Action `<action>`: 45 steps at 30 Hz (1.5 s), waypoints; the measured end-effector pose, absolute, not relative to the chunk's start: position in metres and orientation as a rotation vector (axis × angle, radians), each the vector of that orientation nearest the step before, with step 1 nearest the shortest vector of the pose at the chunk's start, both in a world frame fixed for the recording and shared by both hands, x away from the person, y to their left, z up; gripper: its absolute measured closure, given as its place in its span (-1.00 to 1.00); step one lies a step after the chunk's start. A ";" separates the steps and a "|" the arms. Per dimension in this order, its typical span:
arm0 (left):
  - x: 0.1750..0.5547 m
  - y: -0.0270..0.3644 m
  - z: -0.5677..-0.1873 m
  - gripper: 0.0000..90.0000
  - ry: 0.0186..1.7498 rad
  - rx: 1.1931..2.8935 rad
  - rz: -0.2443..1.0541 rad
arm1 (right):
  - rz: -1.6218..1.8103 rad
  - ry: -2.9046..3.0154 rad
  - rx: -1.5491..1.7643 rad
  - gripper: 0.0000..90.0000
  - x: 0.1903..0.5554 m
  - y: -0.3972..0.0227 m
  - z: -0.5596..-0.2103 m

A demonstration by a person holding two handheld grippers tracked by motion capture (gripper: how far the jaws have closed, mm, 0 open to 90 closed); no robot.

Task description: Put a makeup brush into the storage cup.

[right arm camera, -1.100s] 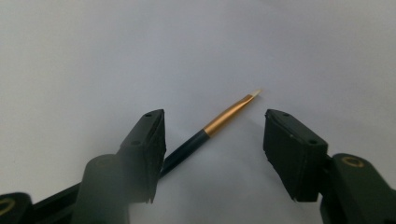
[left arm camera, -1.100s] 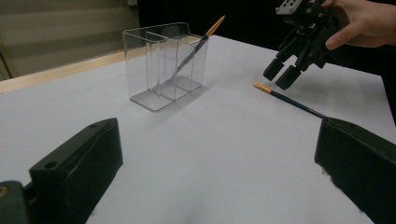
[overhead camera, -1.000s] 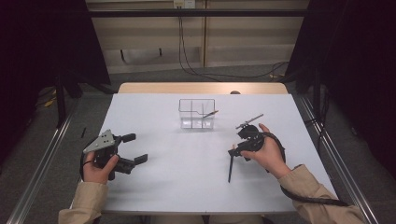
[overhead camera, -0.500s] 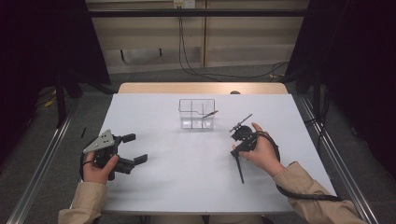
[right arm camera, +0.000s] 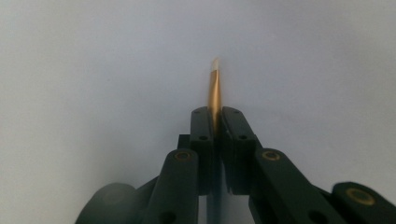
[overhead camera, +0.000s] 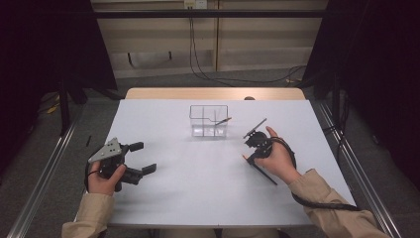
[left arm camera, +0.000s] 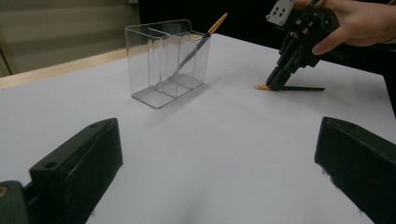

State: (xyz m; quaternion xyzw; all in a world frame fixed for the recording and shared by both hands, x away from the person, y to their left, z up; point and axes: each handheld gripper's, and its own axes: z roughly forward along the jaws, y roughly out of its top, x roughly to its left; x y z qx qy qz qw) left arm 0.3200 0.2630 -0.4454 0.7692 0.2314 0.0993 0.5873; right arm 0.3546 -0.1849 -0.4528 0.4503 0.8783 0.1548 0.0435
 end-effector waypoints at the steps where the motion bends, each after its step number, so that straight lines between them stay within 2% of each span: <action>1: 0.320 0.263 -0.445 -0.98 0.540 1.793 0.231 | 0.473 2.687 1.373 0.86 0.355 -0.185 -0.453; 8: 0.320 0.263 -0.445 -0.98 0.540 1.792 0.230 | 0.453 2.688 1.367 0.83 0.355 -0.183 -0.452; 16: 0.320 0.263 -0.446 -0.98 0.542 1.795 0.230 | 0.469 2.701 1.339 0.68 0.351 -0.184 -0.452; 28: 0.320 0.262 -0.446 -0.98 0.537 1.802 0.231 | 0.410 2.729 1.291 0.79 0.346 -0.187 -0.451; 30: 0.320 0.261 -0.445 -0.98 0.538 1.800 0.232 | 0.420 2.731 1.308 0.87 0.347 -0.187 -0.452; 45: 0.320 0.261 -0.445 -0.98 0.533 1.807 0.237 | 0.707 2.656 1.377 0.88 0.345 -0.203 -0.444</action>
